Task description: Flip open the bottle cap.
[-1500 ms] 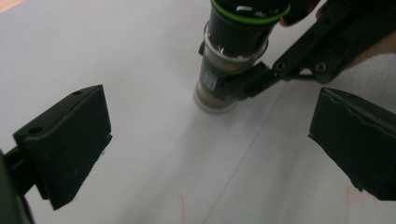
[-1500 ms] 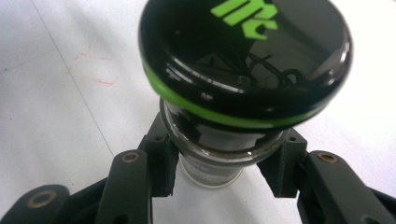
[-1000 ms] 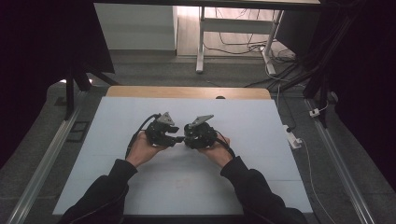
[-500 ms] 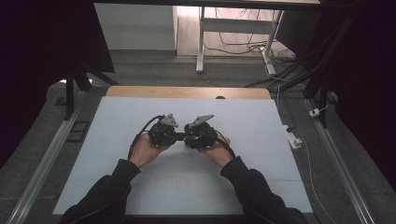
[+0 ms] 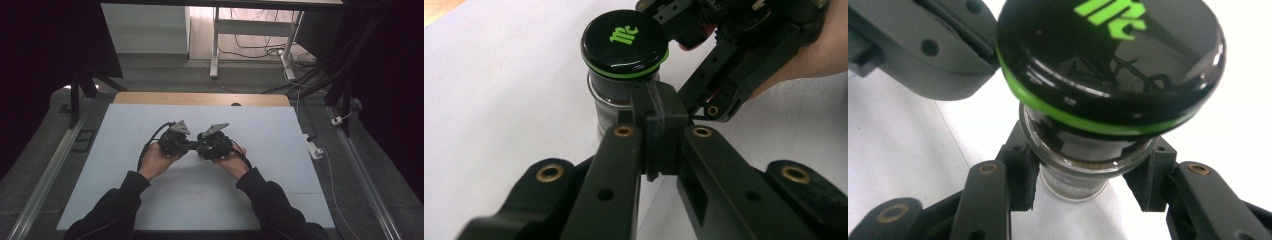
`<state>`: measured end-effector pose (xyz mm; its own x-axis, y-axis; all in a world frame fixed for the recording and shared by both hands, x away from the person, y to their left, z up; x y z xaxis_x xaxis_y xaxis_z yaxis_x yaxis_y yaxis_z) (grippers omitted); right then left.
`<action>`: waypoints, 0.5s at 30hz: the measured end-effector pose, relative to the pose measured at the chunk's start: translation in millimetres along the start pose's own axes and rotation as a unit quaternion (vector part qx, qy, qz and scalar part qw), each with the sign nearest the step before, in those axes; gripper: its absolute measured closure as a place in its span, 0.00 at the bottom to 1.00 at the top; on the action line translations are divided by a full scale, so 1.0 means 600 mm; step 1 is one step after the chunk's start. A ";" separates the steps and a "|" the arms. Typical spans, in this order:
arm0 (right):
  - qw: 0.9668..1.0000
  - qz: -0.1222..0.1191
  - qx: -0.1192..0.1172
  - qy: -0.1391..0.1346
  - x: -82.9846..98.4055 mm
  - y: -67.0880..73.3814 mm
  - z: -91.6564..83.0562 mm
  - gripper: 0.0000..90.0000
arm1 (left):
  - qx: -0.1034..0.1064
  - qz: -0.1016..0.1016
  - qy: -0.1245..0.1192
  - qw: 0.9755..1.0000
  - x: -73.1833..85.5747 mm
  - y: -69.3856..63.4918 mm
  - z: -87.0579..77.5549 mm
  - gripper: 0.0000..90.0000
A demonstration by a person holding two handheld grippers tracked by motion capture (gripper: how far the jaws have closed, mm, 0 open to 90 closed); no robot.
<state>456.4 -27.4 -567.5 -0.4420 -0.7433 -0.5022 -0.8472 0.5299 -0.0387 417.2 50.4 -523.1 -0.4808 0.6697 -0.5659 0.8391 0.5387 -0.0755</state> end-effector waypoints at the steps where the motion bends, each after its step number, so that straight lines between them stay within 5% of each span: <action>1: 1.000 0.000 0.000 0.000 0.000 0.000 0.000 0.58 | 0.001 -0.001 -0.001 1.000 0.000 0.000 0.000 0.98; 15: 1.000 -0.004 0.002 0.000 0.000 0.000 0.000 0.58 | 0.003 -0.011 -0.011 1.000 -0.004 -0.002 -0.005 0.98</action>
<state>456.4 -27.0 -567.6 -0.4358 -0.7474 -0.5015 -0.8492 0.5260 -0.0459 416.4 49.9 -519.0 -0.4943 0.6458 -0.5819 0.8294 0.5509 -0.0932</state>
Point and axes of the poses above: each handheld gripper's, and its own axes: z roughly forward along the jaws, x roughly out of its underside, y roughly to its left, the point moved 9 cm from there along z, roughly forward along the jaws, and after that the axes turned 13 degrees about y, right-handed, at the moved point
